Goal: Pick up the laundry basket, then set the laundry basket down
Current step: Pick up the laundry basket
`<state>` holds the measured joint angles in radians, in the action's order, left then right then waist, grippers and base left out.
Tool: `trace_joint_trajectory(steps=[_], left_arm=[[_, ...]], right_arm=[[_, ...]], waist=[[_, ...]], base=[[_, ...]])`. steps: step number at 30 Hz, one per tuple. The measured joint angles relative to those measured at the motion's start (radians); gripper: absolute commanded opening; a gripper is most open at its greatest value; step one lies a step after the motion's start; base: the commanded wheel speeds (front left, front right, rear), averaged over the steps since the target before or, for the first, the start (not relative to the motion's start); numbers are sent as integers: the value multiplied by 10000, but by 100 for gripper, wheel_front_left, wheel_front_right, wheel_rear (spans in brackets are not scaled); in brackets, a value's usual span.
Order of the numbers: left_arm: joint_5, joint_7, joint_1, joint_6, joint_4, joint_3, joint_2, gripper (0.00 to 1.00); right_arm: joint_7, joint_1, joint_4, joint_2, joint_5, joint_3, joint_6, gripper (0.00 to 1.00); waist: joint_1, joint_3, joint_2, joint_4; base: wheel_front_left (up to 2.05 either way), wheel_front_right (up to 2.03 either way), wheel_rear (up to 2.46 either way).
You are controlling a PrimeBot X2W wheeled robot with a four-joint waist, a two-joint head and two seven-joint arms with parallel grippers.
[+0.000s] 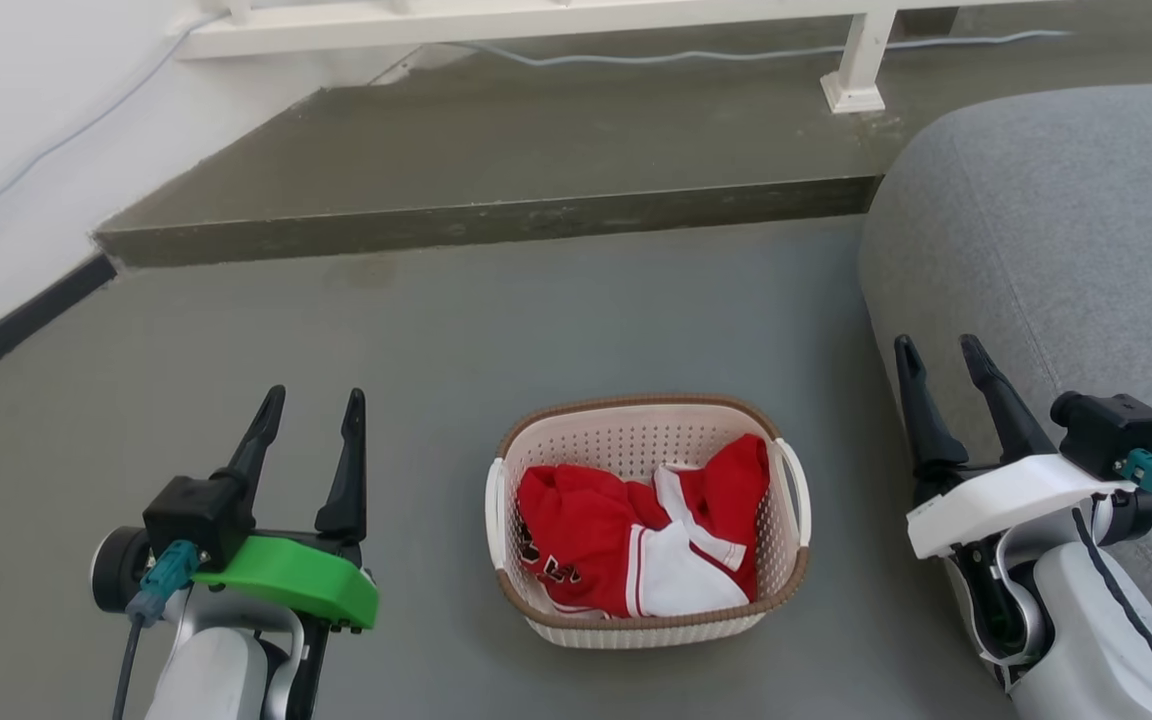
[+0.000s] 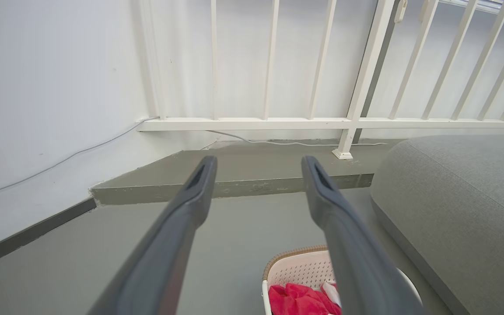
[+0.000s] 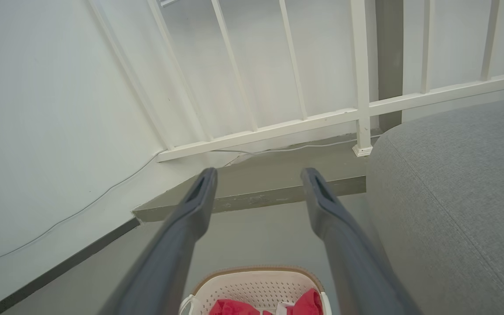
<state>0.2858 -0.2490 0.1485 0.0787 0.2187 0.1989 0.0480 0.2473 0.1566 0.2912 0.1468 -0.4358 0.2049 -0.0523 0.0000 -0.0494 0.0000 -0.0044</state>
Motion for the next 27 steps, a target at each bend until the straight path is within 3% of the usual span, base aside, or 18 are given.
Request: trace_joint_trajectory(steps=[27], left_arm=[[2, -23, 1242, 100, -2, -44, -61, 100]], right_arm=[[2, 1032, 31, -38, 86, -600, -107, 100]], waist=[[0, -2156, 0, -189]], base=[[0, 0, 0]])
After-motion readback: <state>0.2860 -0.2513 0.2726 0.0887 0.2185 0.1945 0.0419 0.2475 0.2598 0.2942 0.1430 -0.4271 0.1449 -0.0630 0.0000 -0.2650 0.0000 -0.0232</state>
